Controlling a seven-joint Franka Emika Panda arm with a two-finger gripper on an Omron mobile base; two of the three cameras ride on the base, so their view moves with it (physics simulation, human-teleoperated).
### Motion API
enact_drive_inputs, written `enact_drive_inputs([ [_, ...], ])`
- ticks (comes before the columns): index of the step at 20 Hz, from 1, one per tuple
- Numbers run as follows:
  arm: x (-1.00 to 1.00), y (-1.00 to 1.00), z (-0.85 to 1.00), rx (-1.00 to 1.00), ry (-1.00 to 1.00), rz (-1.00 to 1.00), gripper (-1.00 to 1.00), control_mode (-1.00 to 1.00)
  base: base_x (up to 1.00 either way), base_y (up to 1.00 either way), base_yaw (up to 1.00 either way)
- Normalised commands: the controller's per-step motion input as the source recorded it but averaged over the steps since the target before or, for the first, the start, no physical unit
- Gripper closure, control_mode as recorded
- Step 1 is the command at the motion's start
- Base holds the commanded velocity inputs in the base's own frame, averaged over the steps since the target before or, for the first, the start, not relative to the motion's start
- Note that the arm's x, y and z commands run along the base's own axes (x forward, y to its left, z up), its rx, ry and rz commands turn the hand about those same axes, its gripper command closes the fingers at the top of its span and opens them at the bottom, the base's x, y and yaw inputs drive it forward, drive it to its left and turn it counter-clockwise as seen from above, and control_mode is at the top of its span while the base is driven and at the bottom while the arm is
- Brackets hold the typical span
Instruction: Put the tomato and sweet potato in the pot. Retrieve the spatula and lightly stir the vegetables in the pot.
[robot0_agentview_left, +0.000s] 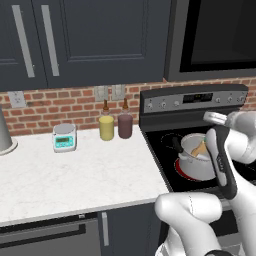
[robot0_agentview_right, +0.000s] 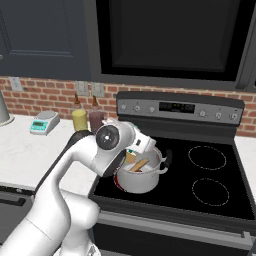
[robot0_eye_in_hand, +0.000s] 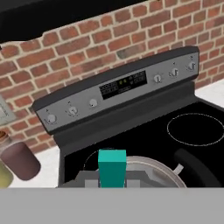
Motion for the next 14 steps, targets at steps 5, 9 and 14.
enact_drive_inputs([
  [5,0.29,-0.27,-0.15,-0.02,0.05,0.00,1.00,-1.00,0.00,0.00,0.00],
  [9,0.26,-0.27,-0.11,-0.02,0.07,0.00,1.00,-1.00,0.00,0.00,0.00],
  [14,0.12,-0.24,-0.26,-0.03,0.09,0.00,1.00,-1.00,0.00,0.00,0.00],
])
